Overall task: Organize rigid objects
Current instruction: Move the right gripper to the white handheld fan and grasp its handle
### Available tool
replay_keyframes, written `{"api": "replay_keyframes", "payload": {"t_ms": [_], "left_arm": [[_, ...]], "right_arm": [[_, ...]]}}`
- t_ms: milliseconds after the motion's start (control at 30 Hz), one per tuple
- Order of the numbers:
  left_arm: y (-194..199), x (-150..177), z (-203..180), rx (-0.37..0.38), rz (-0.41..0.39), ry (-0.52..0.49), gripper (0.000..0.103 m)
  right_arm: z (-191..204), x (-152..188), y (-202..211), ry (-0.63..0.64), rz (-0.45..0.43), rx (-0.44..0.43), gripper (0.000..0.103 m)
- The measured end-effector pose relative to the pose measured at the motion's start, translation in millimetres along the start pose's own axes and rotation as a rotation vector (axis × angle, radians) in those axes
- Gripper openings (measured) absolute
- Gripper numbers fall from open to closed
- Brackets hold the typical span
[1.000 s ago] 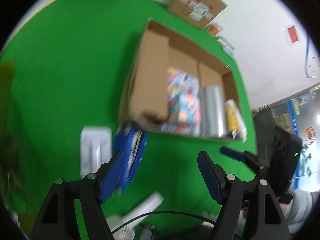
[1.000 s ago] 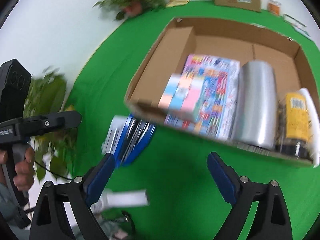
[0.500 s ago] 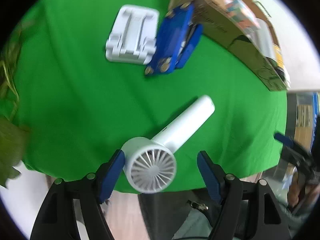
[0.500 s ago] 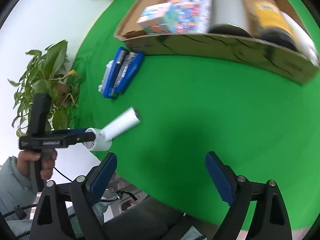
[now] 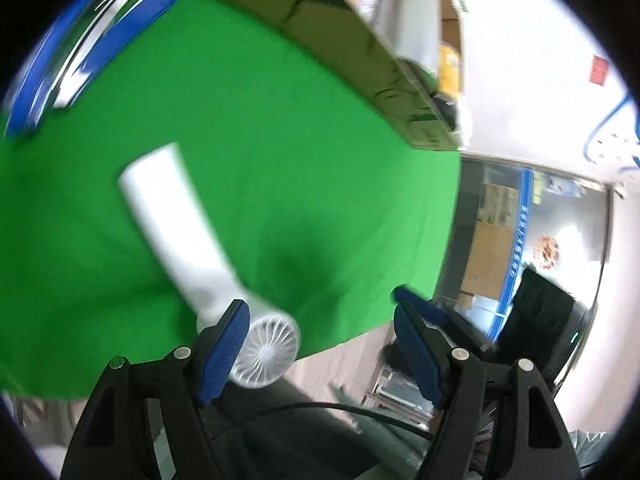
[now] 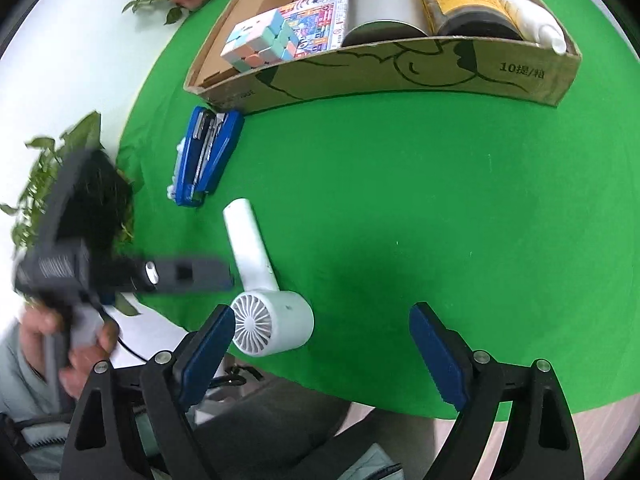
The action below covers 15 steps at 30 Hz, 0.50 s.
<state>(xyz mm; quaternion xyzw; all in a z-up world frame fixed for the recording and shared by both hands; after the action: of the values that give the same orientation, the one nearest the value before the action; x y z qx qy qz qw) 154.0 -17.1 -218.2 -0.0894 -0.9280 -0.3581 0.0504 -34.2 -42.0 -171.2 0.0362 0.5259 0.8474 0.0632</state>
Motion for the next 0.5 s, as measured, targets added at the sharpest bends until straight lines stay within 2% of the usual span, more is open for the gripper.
{"api": "replay_keyframes", "payload": {"t_ms": [100, 233, 267, 333, 400, 433, 467, 500], "left_arm": [[1.3, -19.1, 13.1, -0.017, 0.009, 0.002, 0.074], [-4.1, -35.8, 26.5, -0.060, 0.044, 0.010, 0.073], [-5.1, -37.1, 29.8, -0.043, 0.051, 0.016, 0.073], [-6.2, -38.0, 30.2, -0.027, 0.061, 0.013, 0.073], [-5.5, -36.5, 29.6, -0.027, 0.067, 0.001, 0.072], [-6.2, -35.9, 28.5, -0.025, 0.064, -0.002, 0.065], [-9.1, -36.8, 27.1, -0.022, 0.064, -0.004, 0.061], [-10.0, -36.1, 28.7, -0.021, 0.068, -0.001, 0.051]], "right_arm": [[29.6, 9.9, -2.3, 0.130, -0.031, 0.050, 0.089], [75.0, 22.4, -25.2, 0.288, -0.018, 0.112, 0.089], [81.1, 23.9, -32.0, 0.300, -0.008, 0.116, 0.089], [88.7, 25.7, -45.1, 0.301, 0.010, 0.130, 0.080], [91.9, 29.6, -57.1, 0.311, 0.042, 0.205, 0.069], [93.6, 31.2, -59.9, 0.319, 0.048, 0.225, 0.060], [93.9, 32.7, -62.1, 0.328, 0.050, 0.237, 0.059], [93.8, 32.9, -62.7, 0.327, 0.048, 0.233, 0.058]]}}
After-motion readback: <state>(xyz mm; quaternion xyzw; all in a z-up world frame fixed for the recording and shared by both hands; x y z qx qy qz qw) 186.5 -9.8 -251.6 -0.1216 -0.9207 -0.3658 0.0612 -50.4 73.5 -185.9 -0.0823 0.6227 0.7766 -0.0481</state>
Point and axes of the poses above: each gripper's, at about its wrist camera, not at the fingertips, and y roughly against the way its jaws point, z to its left, x to its underside, the point moved 1 cm from there along -y, roughly the way its jaws point, and after that the axes turned 2 degrees about -y, right-handed, at the moved point
